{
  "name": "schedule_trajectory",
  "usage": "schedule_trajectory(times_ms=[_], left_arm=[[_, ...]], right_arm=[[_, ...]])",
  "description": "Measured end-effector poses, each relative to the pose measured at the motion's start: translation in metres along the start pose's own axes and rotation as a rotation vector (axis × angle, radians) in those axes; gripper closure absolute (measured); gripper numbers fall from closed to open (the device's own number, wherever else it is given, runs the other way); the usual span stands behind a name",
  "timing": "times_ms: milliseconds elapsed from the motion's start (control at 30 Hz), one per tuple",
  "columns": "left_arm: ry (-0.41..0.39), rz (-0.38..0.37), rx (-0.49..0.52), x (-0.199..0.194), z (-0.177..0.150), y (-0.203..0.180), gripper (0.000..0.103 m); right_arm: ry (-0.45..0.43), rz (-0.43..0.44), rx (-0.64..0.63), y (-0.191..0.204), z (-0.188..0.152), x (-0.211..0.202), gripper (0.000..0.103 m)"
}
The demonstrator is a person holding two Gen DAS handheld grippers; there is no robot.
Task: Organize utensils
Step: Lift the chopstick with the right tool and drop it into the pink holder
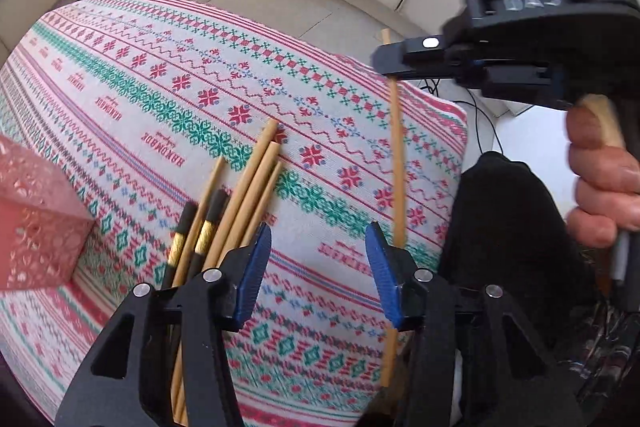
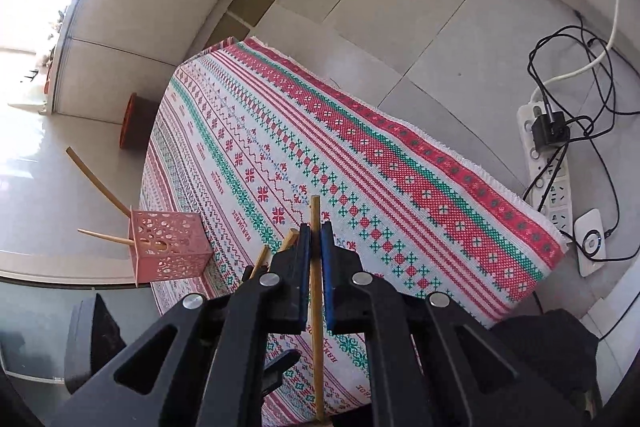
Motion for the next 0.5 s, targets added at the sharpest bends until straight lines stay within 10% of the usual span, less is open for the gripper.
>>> schedule_trajectory(times_ms=[367, 500], left_arm=[[0.048, 0.075, 0.023, 0.03, 0.016, 0.005, 0.057], [0.102, 0.207, 0.045, 0.038, 0.023, -0.007, 0.078]], right_arm=[[0.014, -0.048, -0.003, -0.011, -0.002, 0.004, 0.097], [0.028, -0.058, 0.011, -0.012, -0.003, 0.007, 0.097]])
Point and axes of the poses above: each gripper's, at about its wrist camera, not at the fingertips, and x roughly the way its jaws point, y to its left, z to its top, the point moved 1 cm from there along x, roughly the way its jaws point, and after that the axes turned 6 degrees about -x, right-handed, at the moved point
